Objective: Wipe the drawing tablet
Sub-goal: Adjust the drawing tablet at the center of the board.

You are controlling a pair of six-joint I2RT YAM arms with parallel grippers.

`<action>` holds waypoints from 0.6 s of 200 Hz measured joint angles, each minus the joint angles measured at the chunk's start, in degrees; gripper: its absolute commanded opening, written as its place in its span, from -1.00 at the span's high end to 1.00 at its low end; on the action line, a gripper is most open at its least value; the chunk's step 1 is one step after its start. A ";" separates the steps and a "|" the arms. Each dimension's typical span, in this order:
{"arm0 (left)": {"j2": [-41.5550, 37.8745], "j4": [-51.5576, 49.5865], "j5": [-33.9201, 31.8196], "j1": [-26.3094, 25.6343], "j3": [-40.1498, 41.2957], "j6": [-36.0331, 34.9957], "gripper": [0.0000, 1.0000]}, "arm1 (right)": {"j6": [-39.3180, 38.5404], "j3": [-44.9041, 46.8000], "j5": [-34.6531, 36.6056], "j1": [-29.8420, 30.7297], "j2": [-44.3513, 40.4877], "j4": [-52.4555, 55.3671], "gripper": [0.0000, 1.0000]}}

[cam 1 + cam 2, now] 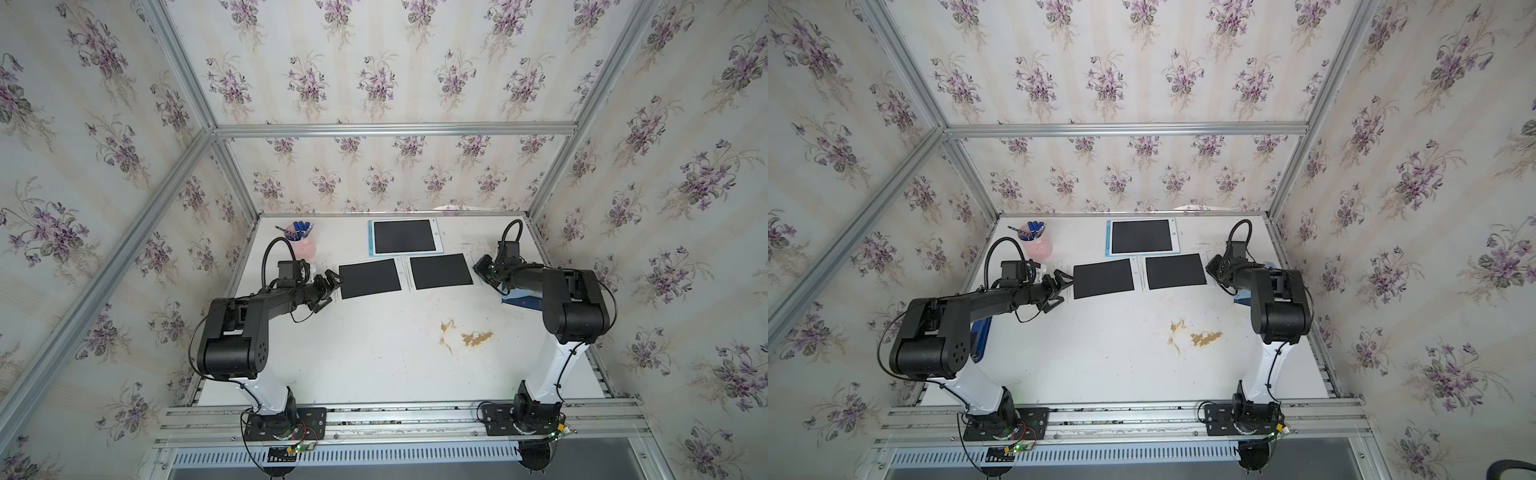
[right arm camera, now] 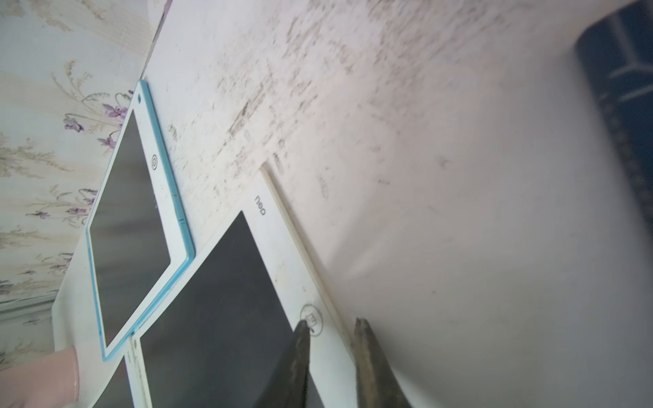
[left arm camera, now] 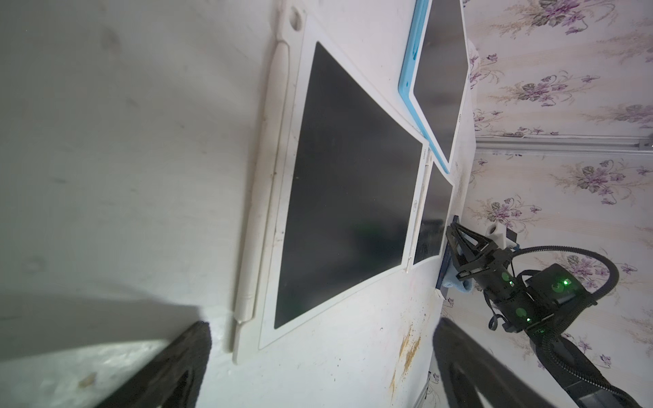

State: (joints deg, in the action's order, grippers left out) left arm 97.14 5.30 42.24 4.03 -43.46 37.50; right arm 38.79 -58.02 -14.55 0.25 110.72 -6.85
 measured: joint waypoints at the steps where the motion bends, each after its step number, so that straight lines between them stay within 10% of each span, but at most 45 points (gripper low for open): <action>1: 0.02 0.00 -0.07 0.00 -0.04 0.00 -1.00 | 0.02 0.11 -0.17 0.04 -0.02 -0.07 0.49; 120: 2.60 0.52 -1.64 0.26 -3.34 0.90 -1.00 | 0.24 0.87 -3.04 0.20 -0.79 -0.15 0.48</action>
State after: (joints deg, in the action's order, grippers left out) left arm 99.74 5.82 40.60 4.29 -46.81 38.39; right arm 39.03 -57.14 -17.58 0.45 109.93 -7.01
